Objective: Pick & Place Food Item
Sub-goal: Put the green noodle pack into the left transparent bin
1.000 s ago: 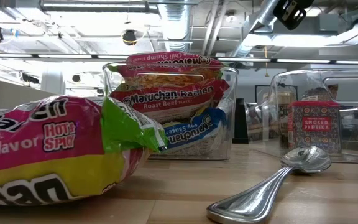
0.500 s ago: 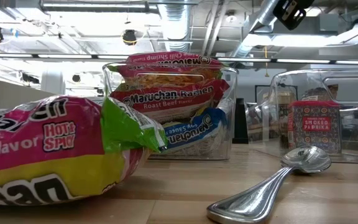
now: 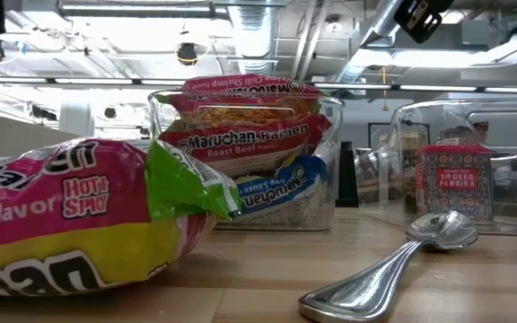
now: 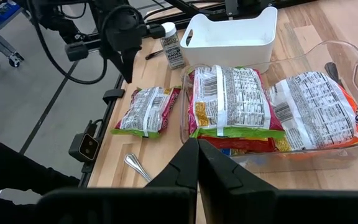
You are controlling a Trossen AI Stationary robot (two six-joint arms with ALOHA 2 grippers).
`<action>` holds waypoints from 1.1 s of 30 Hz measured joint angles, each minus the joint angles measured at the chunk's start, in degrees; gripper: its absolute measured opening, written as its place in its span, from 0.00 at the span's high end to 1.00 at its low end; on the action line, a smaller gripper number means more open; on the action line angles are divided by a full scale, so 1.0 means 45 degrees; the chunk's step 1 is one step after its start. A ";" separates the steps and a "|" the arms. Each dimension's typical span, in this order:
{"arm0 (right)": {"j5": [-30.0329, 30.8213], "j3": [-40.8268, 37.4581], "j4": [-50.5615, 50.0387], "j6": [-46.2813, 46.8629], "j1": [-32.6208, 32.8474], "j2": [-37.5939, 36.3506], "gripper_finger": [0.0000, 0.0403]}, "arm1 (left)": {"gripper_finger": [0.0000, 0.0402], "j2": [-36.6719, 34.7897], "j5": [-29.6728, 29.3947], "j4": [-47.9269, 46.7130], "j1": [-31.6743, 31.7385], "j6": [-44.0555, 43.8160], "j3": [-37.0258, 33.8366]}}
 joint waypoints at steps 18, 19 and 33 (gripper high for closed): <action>-0.0002 0.0000 0.0005 -0.0107 -0.0002 0.0000 1.00 | 1.00 0.1155 0.1679 0.0495 -0.0034 0.0481 -0.0034; 0.0000 0.0000 0.0005 -0.0104 0.0000 0.0000 1.00 | 1.00 0.1155 0.1677 0.0500 -0.0034 0.0653 -0.0034; -0.0005 0.0000 0.0015 -0.0101 -0.0004 0.0000 1.00 | 0.84 0.1155 0.2178 0.0021 -0.0083 0.1076 -0.0044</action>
